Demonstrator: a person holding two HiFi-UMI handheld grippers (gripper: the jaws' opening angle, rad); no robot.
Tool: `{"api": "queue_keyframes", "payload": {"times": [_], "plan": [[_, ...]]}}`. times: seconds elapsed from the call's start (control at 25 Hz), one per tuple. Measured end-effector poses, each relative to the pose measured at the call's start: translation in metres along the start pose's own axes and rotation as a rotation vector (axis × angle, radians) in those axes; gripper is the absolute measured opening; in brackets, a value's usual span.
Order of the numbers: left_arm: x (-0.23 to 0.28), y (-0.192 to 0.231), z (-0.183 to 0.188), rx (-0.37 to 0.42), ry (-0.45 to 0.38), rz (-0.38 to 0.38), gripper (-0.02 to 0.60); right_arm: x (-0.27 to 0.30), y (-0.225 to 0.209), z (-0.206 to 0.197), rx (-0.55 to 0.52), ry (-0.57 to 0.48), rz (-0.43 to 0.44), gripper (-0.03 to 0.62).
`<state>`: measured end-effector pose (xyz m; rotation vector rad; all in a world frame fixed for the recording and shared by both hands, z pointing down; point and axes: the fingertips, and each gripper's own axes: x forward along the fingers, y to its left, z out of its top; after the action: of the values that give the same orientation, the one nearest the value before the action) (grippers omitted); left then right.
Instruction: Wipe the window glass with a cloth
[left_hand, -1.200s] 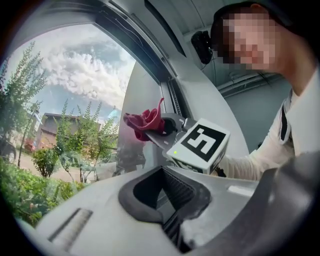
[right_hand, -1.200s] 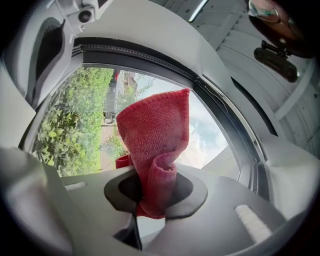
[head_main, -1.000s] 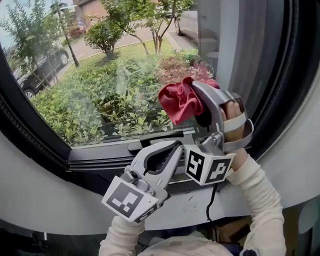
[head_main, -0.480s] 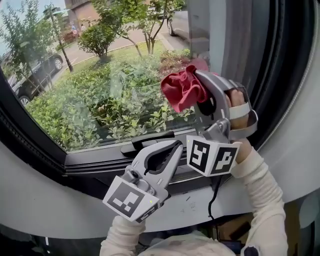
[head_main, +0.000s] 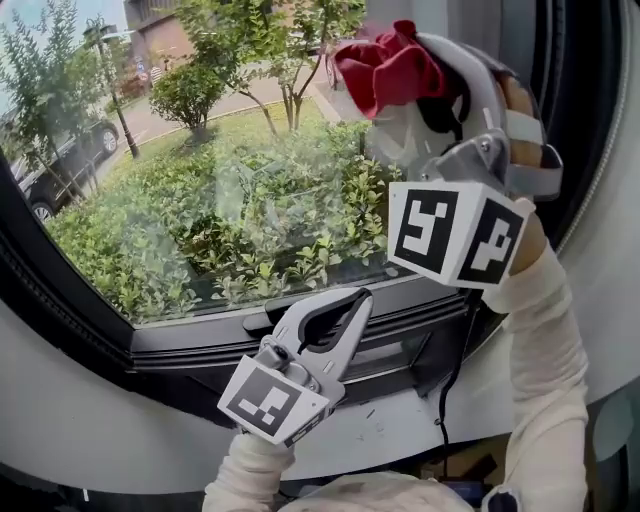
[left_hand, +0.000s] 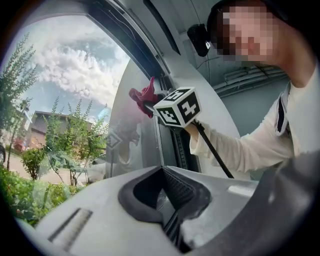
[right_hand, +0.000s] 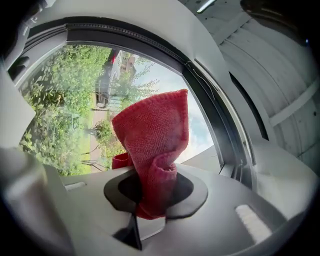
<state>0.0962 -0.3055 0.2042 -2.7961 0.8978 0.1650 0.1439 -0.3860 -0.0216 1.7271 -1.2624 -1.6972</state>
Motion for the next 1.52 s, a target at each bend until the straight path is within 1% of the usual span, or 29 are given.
{"api": "queue_keyframes", "payload": {"times": [0.16,0.32,0.56,1.04,1.32,1.52], "plan": [[0.004,0.002,0.01,0.019,-0.004,-0.01,0.001,0.018,-0.029,0.001,-0.017,0.021,-0.043,0.117],[0.004,0.0,0.012,0.019,-0.015,-0.004,0.001,0.013,-0.025,-0.001,-0.042,0.031,-0.064,0.112],[0.002,-0.008,-0.003,0.004,-0.007,-0.002,0.0,-0.02,0.02,-0.021,-0.026,0.068,-0.012,0.109],[-0.005,-0.024,-0.028,0.024,0.047,-0.012,0.0,-0.089,0.12,-0.056,0.032,0.122,0.136,0.107],[-0.011,-0.024,-0.031,0.022,0.064,-0.018,0.001,-0.111,0.153,-0.068,0.061,0.151,0.188,0.107],[-0.014,-0.022,-0.033,0.033,0.071,-0.03,0.001,-0.109,0.152,-0.071,0.087,0.185,0.196,0.112]]}}
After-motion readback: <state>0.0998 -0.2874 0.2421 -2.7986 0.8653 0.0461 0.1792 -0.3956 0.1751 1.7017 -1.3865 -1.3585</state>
